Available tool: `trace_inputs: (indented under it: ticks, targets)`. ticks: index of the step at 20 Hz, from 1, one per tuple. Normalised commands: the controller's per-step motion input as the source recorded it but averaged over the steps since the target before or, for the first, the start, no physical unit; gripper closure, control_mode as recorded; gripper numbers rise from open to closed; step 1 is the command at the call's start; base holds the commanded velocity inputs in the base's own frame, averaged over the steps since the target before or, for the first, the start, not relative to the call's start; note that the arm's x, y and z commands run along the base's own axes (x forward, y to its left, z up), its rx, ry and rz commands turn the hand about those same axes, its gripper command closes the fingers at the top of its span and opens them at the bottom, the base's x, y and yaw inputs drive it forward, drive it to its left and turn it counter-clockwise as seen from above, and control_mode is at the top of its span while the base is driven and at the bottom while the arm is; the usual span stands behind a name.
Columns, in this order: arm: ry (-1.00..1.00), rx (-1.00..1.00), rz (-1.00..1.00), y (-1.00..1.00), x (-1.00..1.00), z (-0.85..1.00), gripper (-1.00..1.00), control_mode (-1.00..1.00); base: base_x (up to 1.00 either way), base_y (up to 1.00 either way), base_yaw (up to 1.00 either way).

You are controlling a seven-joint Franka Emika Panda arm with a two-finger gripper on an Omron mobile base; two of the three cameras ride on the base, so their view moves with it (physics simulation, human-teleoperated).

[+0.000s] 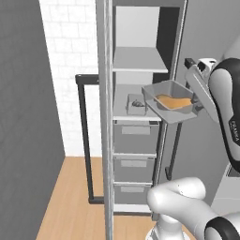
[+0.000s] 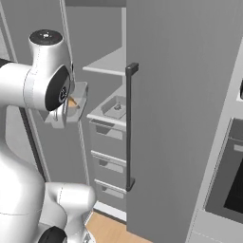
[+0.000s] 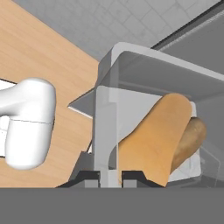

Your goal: Take the meat container that has the fish and place it on the second highest rack of the freezer. Then take the vegetable container that has the sweet potato and squash and place it on the highest rack of the freezer.

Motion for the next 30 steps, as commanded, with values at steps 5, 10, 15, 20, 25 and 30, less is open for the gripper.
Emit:
trace_inputs:
  ticks: [5, 10, 15, 20, 25, 30]
  targets:
    - [0.00, 0.00, 0.00, 0.00, 0.00, 0.00, 1.00, 1.00, 0.38, 0.03, 0.00]
    - [0.00, 0.00, 0.00, 0.00, 0.00, 0.00, 1.00, 1.00, 0.15, 0.05, 0.00]
    - [0.00, 0.00, 0.00, 0.00, 0.00, 0.00, 1.00, 1.00, 0.00, 0.00, 0.00]
    - [0.00, 0.00, 0.00, 0.00, 0.00, 0.00, 1.00, 1.00, 0.00, 0.00, 0.00]
    - [0.00, 0.00, 0.00, 0.00, 0.00, 0.00, 1.00, -1.00, 0.00, 0.00, 0.00]
    - [0.00, 0.00, 0.00, 0.00, 0.00, 0.00, 1.00, -1.00, 0.00, 0.00, 0.00]
